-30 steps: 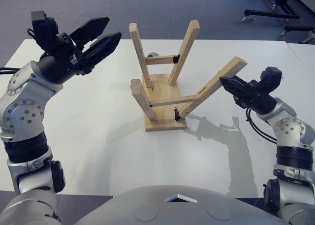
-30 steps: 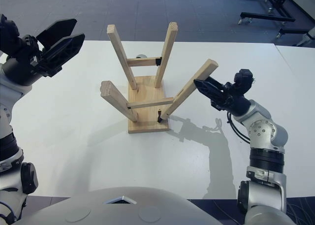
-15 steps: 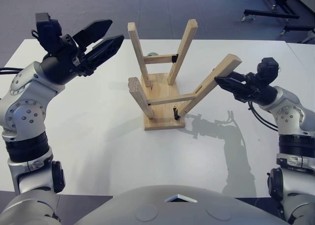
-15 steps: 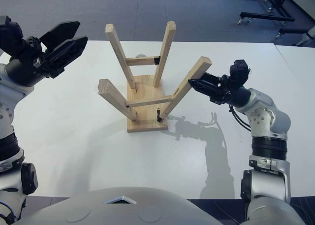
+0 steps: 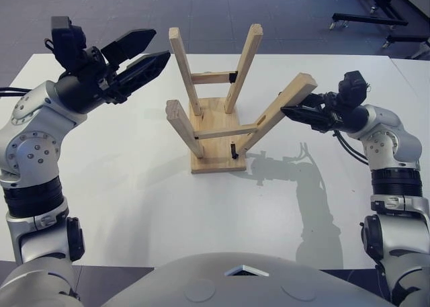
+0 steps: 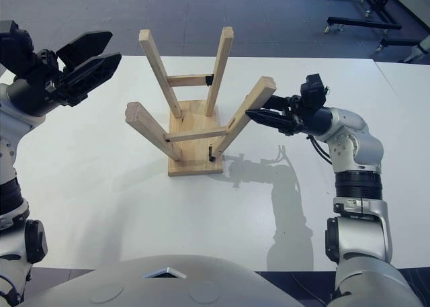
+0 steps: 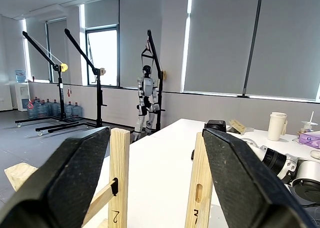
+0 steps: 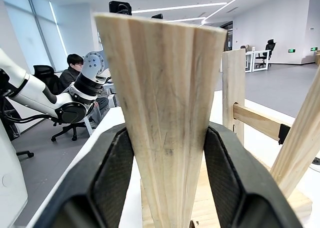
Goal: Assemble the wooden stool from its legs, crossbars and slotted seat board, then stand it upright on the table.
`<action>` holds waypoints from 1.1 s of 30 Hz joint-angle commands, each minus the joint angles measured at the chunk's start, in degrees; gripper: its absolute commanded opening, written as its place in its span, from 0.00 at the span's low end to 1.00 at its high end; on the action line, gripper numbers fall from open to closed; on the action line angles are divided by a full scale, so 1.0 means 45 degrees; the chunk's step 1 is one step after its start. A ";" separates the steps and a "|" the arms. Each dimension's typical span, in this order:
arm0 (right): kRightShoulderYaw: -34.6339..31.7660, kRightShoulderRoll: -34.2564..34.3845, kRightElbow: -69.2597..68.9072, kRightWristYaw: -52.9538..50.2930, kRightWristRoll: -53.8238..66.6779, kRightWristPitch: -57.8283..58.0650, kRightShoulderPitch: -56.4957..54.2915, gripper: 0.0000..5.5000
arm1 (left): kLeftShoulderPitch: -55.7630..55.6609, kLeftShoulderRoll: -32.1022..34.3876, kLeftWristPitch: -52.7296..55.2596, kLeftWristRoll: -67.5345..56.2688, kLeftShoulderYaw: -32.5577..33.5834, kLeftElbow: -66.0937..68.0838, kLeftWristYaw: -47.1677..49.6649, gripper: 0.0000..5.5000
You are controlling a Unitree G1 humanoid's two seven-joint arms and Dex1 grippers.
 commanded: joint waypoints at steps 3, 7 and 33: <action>0.0284 -0.0137 0.0249 0.0181 -0.0658 -0.0263 -0.0157 0.37 | -0.0199 0.0195 -0.0103 0.0205 0.0017 0.0132 -0.0101 0.61; 0.0543 -0.0104 0.0468 0.0539 -0.0975 -0.0696 -0.0267 0.37 | -0.0308 0.0108 -0.0317 0.0461 -0.0027 0.0311 -0.0042 0.61; 0.1441 0.0017 -0.0964 0.0576 -0.1226 -0.1379 -0.0074 0.37 | -0.0187 0.0213 -0.0332 0.0611 -0.0017 0.0390 -0.0171 0.61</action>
